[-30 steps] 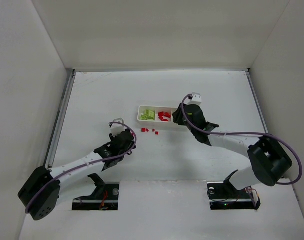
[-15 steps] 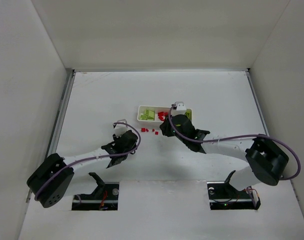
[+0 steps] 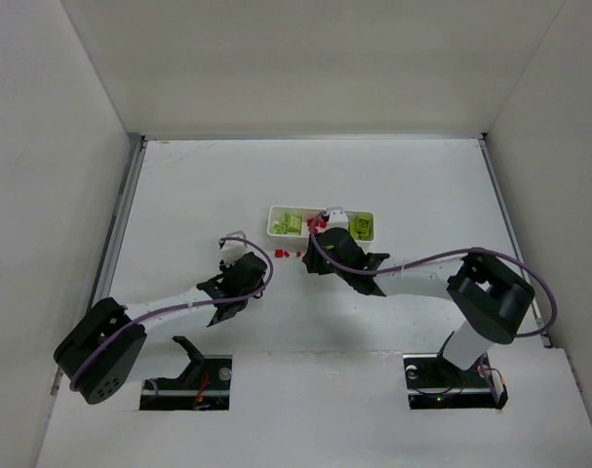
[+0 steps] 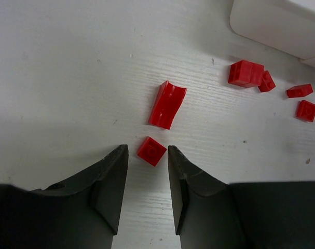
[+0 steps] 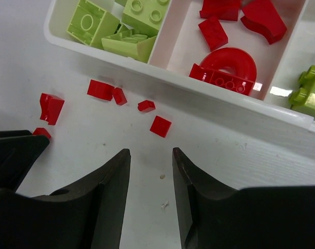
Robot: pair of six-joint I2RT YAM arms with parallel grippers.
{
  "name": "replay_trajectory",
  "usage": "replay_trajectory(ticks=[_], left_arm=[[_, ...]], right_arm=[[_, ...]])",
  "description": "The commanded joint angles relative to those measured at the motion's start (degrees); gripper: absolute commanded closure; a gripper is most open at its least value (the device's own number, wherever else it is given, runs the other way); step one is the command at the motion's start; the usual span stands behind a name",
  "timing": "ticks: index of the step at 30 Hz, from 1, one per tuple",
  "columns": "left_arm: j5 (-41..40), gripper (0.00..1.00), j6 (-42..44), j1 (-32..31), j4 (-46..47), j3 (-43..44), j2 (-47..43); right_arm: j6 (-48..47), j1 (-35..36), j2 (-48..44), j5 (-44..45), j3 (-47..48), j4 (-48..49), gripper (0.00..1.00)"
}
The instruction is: Sort the legos into containers by color
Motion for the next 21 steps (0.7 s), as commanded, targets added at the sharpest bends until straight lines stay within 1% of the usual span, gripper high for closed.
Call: replay_trajectory(ticks=[1, 6, 13, 21], left_arm=[[-0.2, 0.67, 0.8, 0.3, 0.8, 0.2, 0.2], [-0.2, 0.68, 1.3, 0.4, 1.0, 0.5, 0.6], [0.1, 0.77, 1.8, 0.2, 1.2, 0.4, 0.0], [1.4, 0.81, 2.2, 0.4, 1.4, -1.1, -2.9]], right_arm=[[1.7, 0.5, 2.1, -0.9, 2.9, 0.2, 0.56], [3.2, 0.6, 5.0, -0.9, 4.9, -0.9, 0.55], [4.4, 1.0, 7.5, 2.4, 7.7, -4.5, 0.56], [4.2, 1.6, 11.0, 5.5, 12.2, -10.3, 0.56]])
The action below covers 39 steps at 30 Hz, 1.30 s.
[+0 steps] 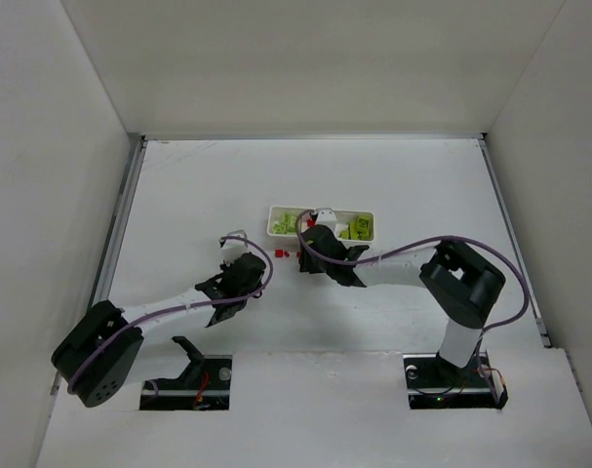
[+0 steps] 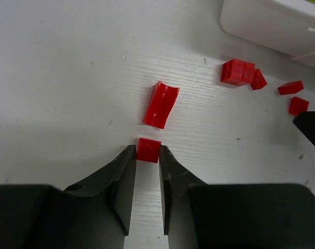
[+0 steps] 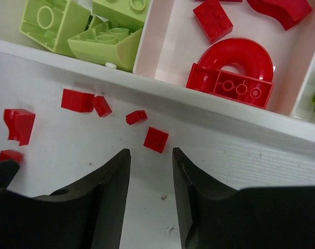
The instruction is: Sort the legos into containers by color
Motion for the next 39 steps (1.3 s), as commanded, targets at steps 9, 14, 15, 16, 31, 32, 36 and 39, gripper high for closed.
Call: replay_trajectory(ticks=[9, 14, 15, 16, 31, 32, 36, 39], left_arm=[[0.3, 0.82, 0.7, -0.4, 0.9, -2.7, -7.7], [1.6, 0.82, 0.5, -0.2, 0.9, -3.7, -10.1], [2.0, 0.82, 0.4, -0.1, 1.0, -3.8, -10.6], [2.4, 0.82, 0.3, 0.1, 1.3, -4.1, -11.1], [4.2, 0.82, -1.0, 0.3, 2.8, -6.5, -17.5], [4.4, 0.82, -1.0, 0.3, 2.8, -6.3, -17.5], [5.1, 0.82, -1.0, 0.3, 3.5, -5.9, -17.2], [5.6, 0.82, -0.9, 0.3, 3.7, -4.7, -16.6]], right_arm=[[0.7, 2.1, 5.1, 7.6, 8.5, -9.7, 0.59], [1.1, 2.5, 6.5, 9.4, 10.7, -12.5, 0.63], [1.1, 2.5, 7.1, 10.0, 11.3, -13.4, 0.64], [1.3, 2.7, 7.4, 10.7, 11.8, -14.1, 0.65], [4.6, 6.1, 3.2, 15.4, 10.4, -17.1, 0.78], [5.0, 6.3, 1.6, 15.7, 9.8, -17.1, 0.78], [4.7, 6.4, -5.4, 15.6, 7.8, -17.1, 0.78], [2.6, 4.2, -9.2, 15.0, 7.7, -16.6, 0.77]])
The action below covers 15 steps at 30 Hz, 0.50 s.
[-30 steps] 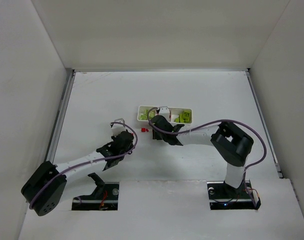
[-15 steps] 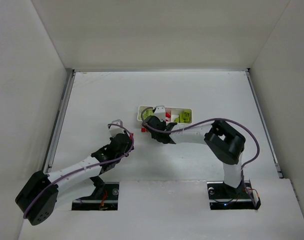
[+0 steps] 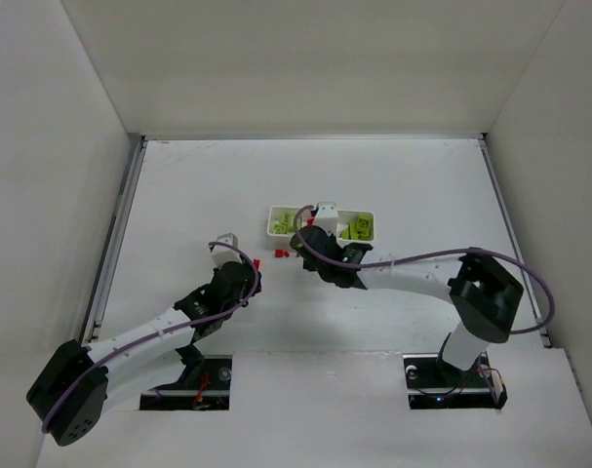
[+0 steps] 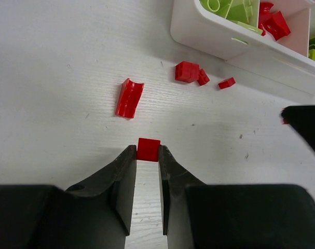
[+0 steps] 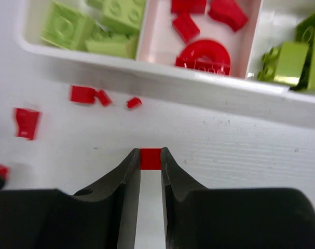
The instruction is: Sort the legos into containers by color
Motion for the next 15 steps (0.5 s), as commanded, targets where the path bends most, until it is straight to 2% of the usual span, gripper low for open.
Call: replay_trajectory(ticks=[1, 9, 15], left_arm=[[0.7, 0.82, -0.4, 0.0, 2.5, 1.4, 0.1], [-0.1, 0.82, -0.8, -2.0, 3.5, 5.0, 1.8], [-0.7, 0.82, 0.1, -2.6, 5.8, 9.2, 7.4]], right_arm=[[-2.2, -2.6, -5.2, 0.5, 0.5, 1.9, 0.77], [-10.2, -12.7, -0.1, -6.8, 3.3, 10.9, 0.76], [-10.6, -15.8, 0.0, -11.8, 3.6, 15.2, 0.57]])
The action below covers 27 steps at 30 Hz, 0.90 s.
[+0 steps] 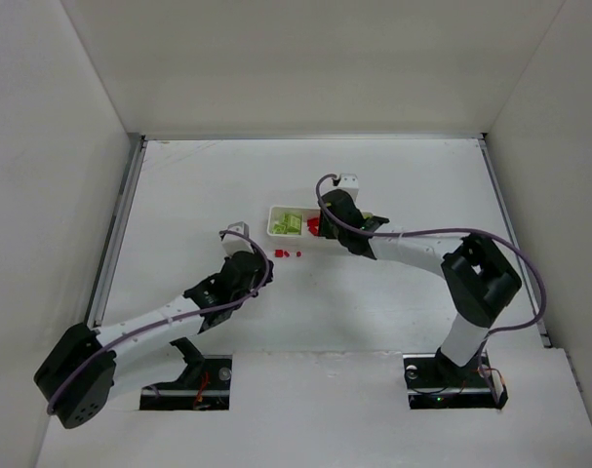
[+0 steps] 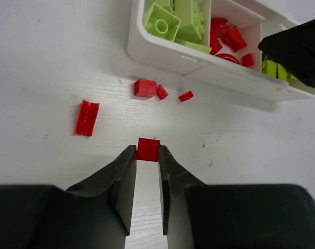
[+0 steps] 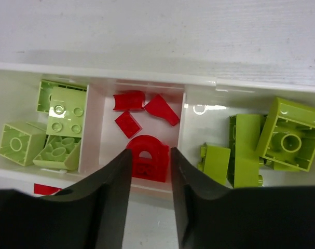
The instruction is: Sort the legos into containers by color
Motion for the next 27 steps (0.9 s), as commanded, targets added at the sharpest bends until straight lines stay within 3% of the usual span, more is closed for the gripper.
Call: replay_trajectory(ticks=[1, 7, 15, 22, 27], left_arm=[[-0.8, 0.82, 0.4, -0.3, 4.1, 4.3, 3.4], [-0.3, 0.82, 1.7, -1.0, 8.2, 10.9, 12.4], [0.1, 0.82, 6.0, -0.6, 12.5, 24.8, 28.7], [0.4, 0.80, 8.6, -0.2, 10.5, 38.1, 43.3], [-0.1, 0.65, 8.7, 0.1, 9.5, 41.3, 45.8]], right_arm=[[-1.6, -0.4, -3.3, -3.8, 1.3, 7.1, 0.55], [-1.1, -2.7, -12.6, -4.7, -7.3, 10.8, 0.53], [0.5, -5.4, -26.7, -3.0, -23.2, 16.4, 0.67], [2.2, -7.6, -28.4, -5.6, -28.9, 21.5, 0.68], [1.4, -7.3, -30.3, -5.3, -29.2, 21.8, 0.64]])
